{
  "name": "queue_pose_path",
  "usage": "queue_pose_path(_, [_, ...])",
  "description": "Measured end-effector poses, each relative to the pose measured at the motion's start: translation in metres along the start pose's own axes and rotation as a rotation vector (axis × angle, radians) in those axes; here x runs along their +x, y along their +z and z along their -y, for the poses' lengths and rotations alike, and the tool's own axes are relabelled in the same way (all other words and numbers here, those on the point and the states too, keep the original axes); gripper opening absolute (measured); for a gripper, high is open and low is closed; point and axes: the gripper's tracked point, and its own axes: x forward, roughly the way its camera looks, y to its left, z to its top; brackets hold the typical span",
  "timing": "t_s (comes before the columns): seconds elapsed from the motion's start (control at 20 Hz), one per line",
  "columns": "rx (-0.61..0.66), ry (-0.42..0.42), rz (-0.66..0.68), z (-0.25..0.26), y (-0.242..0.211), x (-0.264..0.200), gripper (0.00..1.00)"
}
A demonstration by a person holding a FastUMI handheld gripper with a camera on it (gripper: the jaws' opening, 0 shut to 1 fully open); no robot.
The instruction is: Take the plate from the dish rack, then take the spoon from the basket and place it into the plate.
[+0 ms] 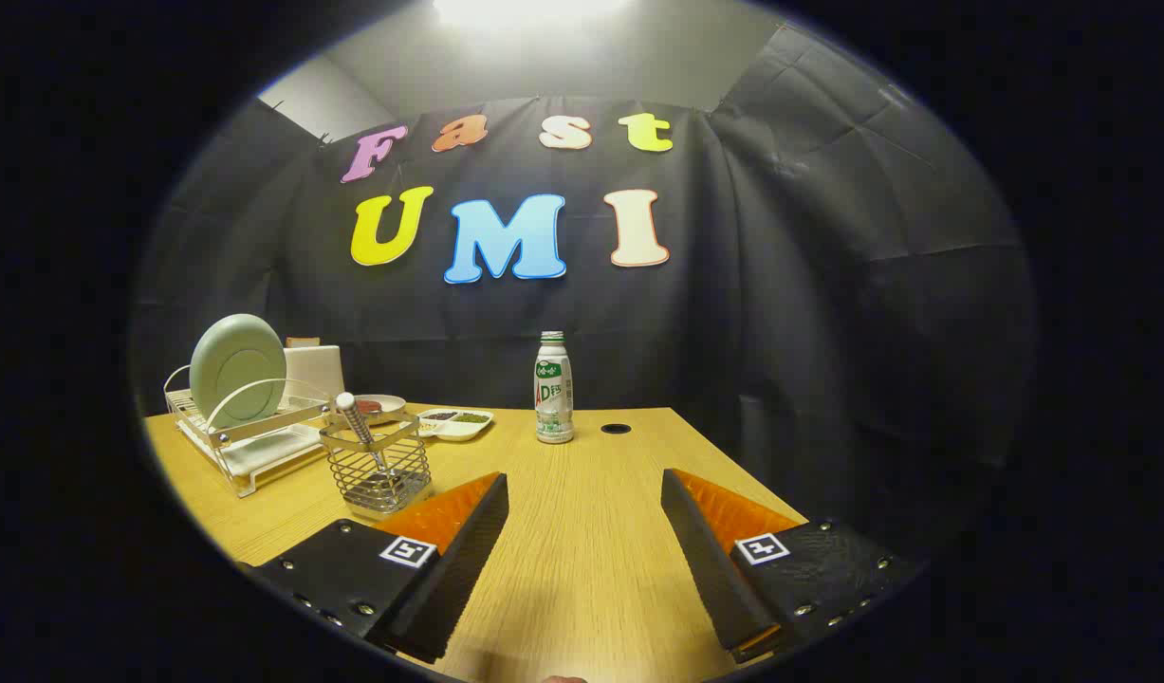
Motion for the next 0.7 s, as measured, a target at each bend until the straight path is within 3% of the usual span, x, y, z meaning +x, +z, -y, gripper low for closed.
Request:
queue_pose_path(0.4, [-0.033,-0.008,0.071,-0.007,0.034,0.065,0.99])
queue_pose_path(0.7, [-0.097,-0.086,0.078,-0.015,0.092,0.019,0.99])
